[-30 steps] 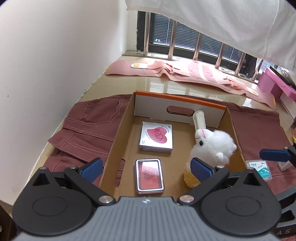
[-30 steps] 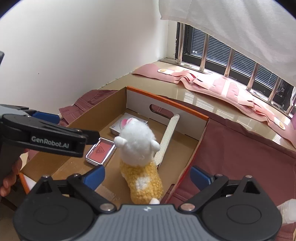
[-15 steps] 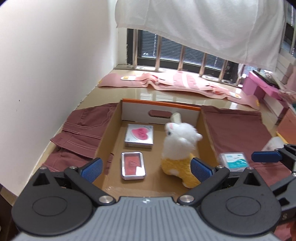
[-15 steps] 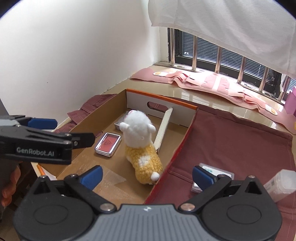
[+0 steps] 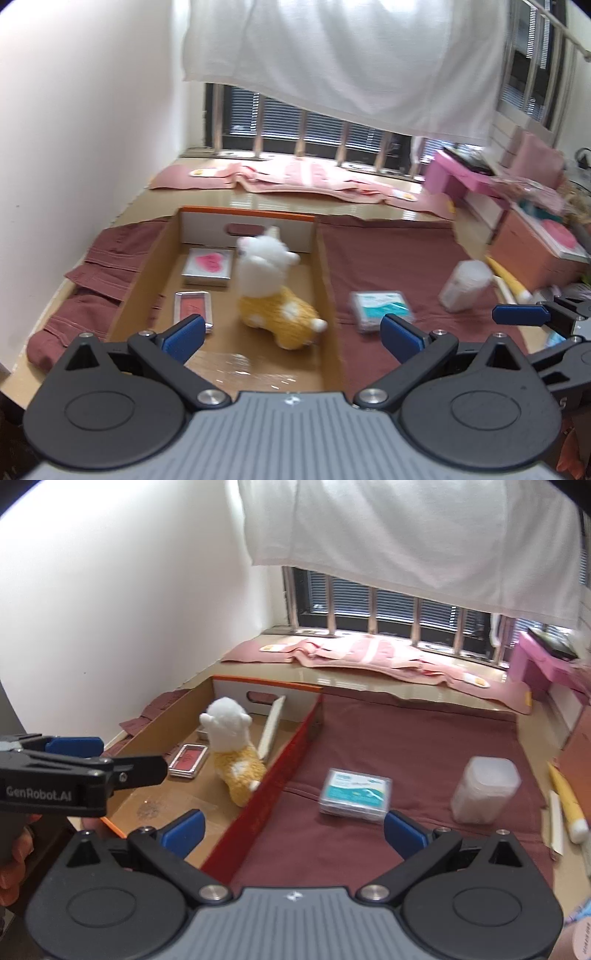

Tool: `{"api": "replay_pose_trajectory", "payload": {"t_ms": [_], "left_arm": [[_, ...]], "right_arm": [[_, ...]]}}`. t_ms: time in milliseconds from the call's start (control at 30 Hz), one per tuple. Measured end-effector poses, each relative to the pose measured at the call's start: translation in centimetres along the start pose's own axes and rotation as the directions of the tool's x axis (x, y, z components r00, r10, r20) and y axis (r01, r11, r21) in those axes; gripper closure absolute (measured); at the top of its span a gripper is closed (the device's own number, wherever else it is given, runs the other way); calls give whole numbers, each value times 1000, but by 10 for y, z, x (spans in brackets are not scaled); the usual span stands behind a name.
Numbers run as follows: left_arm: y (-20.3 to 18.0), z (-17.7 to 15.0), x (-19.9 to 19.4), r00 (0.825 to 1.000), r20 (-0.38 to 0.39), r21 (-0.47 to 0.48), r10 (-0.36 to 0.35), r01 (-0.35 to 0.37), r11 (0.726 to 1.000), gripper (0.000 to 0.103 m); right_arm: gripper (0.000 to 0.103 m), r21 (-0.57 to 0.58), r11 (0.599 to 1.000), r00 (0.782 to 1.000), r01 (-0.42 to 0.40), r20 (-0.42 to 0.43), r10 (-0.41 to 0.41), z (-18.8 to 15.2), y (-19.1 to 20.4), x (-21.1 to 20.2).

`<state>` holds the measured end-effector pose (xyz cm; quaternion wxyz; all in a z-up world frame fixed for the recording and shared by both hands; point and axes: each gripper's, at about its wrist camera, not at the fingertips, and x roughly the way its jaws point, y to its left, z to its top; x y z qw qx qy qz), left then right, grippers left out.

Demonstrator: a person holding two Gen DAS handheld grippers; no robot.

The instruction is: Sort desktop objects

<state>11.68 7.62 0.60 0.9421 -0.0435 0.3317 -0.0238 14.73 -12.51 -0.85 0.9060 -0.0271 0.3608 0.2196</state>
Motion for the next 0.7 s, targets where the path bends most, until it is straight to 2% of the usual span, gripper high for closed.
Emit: {"api": "replay_pose_trajectory", "payload": {"t_ms": [133, 500, 700], "left_arm": [[-23, -12, -12, 999, 2, 30, -38, 38, 999, 0], [-56, -39, -31, 997, 42, 41, -62, 61, 997, 0], [-69, -53, -34, 997, 55, 67, -54, 50, 996, 0]], "right_arm": [[0, 22, 999, 999, 43, 20, -44, -17, -14, -26], [0, 70, 991, 990, 117, 70, -122, -61, -39, -74], [0, 97, 985, 985, 140, 86, -149, -81, -48, -90]]}}
